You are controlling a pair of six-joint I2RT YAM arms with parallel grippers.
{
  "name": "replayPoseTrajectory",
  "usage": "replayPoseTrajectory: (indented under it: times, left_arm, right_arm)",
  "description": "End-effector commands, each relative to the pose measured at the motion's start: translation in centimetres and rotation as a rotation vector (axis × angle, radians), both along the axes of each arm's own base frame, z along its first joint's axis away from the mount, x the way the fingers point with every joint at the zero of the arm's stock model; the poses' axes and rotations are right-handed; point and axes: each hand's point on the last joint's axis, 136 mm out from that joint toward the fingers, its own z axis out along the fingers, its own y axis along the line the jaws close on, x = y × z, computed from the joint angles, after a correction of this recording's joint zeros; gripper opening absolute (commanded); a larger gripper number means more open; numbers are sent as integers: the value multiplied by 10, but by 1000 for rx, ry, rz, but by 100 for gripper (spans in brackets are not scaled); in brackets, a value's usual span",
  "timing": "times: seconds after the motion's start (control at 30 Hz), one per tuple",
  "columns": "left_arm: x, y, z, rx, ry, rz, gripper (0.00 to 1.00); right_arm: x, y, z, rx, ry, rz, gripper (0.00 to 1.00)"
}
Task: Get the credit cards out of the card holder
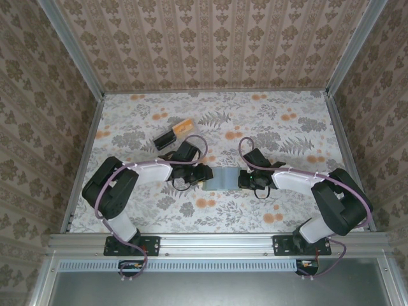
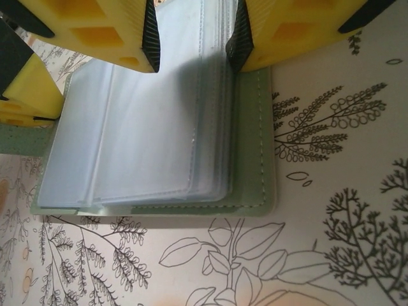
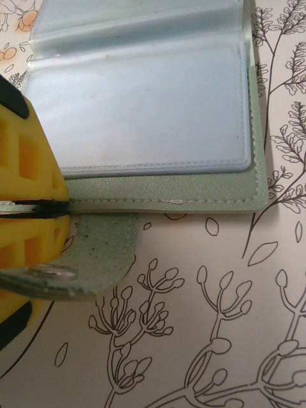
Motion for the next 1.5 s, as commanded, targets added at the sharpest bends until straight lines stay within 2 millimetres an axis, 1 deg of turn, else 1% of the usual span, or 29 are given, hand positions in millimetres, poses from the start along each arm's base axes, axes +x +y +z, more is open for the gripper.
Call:
replayPoseTrajectory:
  times: [0.0, 0.2, 0.37, 0.6, 0.8, 0.97, 1.07, 1.2, 1.27, 1.37, 1.43, 1.47]
  left_arm:
    - [-4, -16, 3, -50, 0, -58, 39]
    - [-4, -26, 15, -87, -24, -95, 45]
    - [-3, -34, 25, -101, -46, -124, 55]
    - [-2, -42, 37, -106, -71, -156, 56]
    - [-3, -44, 38, -94, -69, -171, 57]
    - [-5, -40, 33, -74, -64, -172, 58]
    - [-4, -38, 34, -63, -69, -172, 62]
    - [-3, -32, 35, -45, -77, -165, 62]
    - [-2, -26, 35, -30, -83, -155, 62]
    - [-1, -15, 37, -13, -96, -139, 62]
    - [0, -6, 38, 9, -103, -133, 61]
    - [2, -3, 39, 15, -108, -134, 60]
  right_arm:
    - [-10, 4, -10, 13, 50, 7, 14]
    - [-11, 2, -12, 10, 51, 1, 14]
    - [-10, 4, -12, 11, 52, 2, 14]
    - [-8, 4, -13, 7, 52, 2, 14]
    - [-7, 4, -14, 6, 55, 2, 14]
    - [-7, 4, -13, 4, 53, 2, 18]
    - [-7, 3, -13, -2, 52, 0, 23]
    - [-6, -2, -10, -29, 44, -11, 29]
    - [-4, -8, -5, -50, 27, -27, 29]
    - [2, -20, 10, -89, -35, -69, 30]
    - [6, -22, 21, -81, -77, -74, 32]
    - [8, -20, 28, -64, -96, -67, 34]
